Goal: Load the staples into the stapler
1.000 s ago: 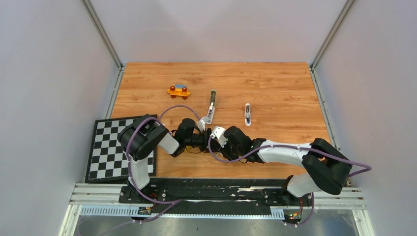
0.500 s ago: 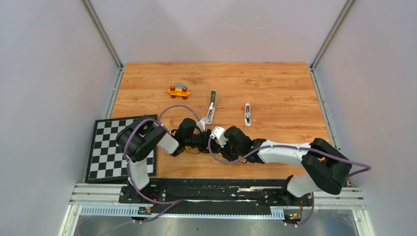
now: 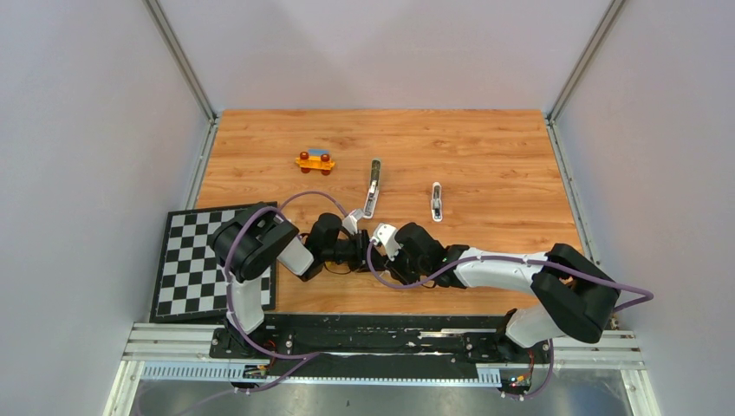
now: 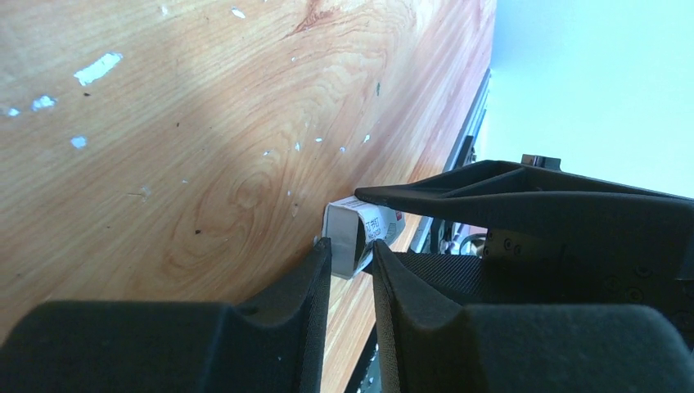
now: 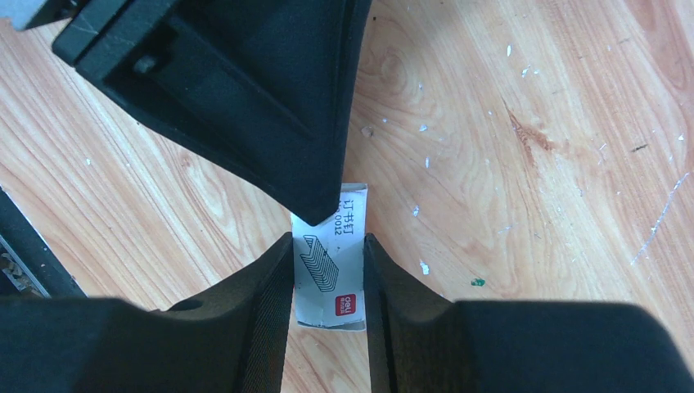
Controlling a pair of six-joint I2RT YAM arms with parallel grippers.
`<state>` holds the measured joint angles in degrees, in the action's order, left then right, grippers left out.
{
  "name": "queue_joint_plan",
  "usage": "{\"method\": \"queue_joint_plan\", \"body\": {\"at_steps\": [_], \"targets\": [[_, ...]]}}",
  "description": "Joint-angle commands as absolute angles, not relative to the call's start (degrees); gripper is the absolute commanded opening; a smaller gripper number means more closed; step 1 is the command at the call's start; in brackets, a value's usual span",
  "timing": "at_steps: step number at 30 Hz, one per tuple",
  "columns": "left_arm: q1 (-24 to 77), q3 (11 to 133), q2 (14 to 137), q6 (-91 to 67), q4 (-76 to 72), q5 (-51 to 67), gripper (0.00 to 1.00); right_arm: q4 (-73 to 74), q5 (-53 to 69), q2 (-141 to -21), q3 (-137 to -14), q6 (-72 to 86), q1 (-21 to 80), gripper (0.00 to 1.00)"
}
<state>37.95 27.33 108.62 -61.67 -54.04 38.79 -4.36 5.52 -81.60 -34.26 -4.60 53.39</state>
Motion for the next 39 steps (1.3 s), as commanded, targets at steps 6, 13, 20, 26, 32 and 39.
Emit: {"method": "queue_joint_plan", "body": {"at_steps": [6,13,20,26,32,39], "targets": [[39.46,26.90,109.61,-65.94,-62.83,44.82,0.26,-6.26,7.95,-85.02,-33.05,-5.94,54.49,0.36],[39.16,26.89,106.34,-62.31,-55.81,41.53,0.24,-5.99,7.65,-84.10,-32.33,-6.00,54.49,0.35],[38.98,26.51,106.97,-64.55,-59.63,42.57,0.27,-6.58,8.05,-83.59,-31.66,-5.88,54.49,0.35],[38.57,26.28,107.63,-65.73,-62.19,42.81,0.31,-6.50,8.15,-83.94,-31.82,-5.93,54.50,0.35],[37.47,26.46,105.69,-62.85,-58.07,42.28,0.29,-6.33,8.04,-83.84,-31.65,-5.94,54.49,0.35],[37.47,26.98,103.67,-61.04,-54.64,42.09,0.29,-6.45,8.20,-84.26,-31.95,-5.89,54.49,0.35]]}}
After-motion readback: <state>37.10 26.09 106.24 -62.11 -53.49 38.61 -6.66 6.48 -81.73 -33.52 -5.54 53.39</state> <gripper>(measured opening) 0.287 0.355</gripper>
